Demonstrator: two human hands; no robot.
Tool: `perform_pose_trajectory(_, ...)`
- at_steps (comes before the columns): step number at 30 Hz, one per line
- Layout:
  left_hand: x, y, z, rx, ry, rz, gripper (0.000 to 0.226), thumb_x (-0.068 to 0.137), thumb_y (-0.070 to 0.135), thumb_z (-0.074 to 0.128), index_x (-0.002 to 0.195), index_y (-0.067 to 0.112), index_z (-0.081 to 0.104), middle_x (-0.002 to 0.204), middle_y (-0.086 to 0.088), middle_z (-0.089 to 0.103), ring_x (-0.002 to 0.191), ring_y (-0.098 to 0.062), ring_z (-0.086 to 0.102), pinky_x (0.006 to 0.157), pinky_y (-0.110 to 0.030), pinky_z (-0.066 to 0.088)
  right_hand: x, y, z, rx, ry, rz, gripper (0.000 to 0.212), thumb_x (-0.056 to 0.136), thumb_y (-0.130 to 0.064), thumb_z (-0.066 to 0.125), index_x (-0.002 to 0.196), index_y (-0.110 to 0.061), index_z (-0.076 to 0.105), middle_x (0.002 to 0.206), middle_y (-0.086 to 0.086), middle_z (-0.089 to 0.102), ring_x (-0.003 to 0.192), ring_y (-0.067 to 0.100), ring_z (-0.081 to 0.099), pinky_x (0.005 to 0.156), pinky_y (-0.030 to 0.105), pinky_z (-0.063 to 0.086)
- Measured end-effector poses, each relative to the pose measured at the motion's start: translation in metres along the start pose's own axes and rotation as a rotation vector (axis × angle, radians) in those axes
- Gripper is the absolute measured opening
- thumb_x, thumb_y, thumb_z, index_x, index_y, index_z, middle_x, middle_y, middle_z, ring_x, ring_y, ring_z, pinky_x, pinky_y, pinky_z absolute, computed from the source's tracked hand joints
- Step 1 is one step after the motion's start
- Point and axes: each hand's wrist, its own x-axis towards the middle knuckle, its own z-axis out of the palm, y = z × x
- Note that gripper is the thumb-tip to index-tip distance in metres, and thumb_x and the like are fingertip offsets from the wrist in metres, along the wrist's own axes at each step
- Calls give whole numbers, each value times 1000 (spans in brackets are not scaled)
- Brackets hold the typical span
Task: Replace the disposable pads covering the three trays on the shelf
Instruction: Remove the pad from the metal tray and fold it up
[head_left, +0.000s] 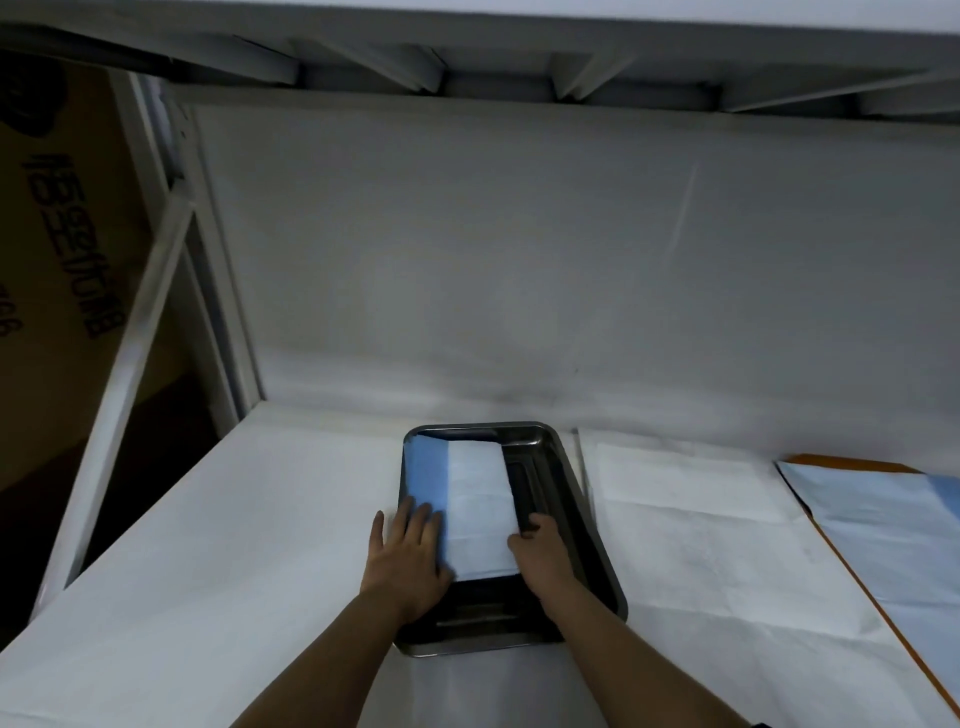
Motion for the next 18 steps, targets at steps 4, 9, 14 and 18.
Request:
perform_pose_trajectory(4, 2, -1, -7, 50, -99, 33, 86, 77, 65, 6, 153, 24, 10, 161, -1, -1, 146, -24, -17, 115, -51, -9, 8, -4, 0, 41, -83, 92, 43, 92, -21, 58, 124, 7, 52, 118, 18, 60, 98, 26, 59, 81, 30, 49)
perform_pose_trajectory(9, 3, -6, -5, 22, -125, 48, 66, 94, 57, 31, 152, 32, 11, 161, -4, -4, 145, -24, -21, 114, -51, -13, 10, -4, 4, -45, -97, 95, 30, 89, -14, 56, 114, 2, 50, 108, 17, 56, 86, 23, 57, 59, 31, 52)
perform_pose_trajectory(14, 4, -5, -16, -146, -121, 29, 59, 90, 62, 15, 144, 42, 28, 160, -3, 3, 146, -20, -16, 114, -48, -13, 4, -1, -10, -428, 3, 16, 44, 90, -22, 53, 129, -6, 37, 114, 11, 56, 86, 23, 61, 61, 29, 50)
perform_pose_trajectory(18, 10, 8, -10, -72, 125, 29, 88, 69, 63, 4, 137, 24, 42, 157, -11, 17, 148, -25, -1, 116, -48, -1, -1, -3, -10, -935, 124, -207, 52, 95, -33, 45, 139, -9, 30, 140, 11, 35, 118, 26, 46, 81, 31, 43)
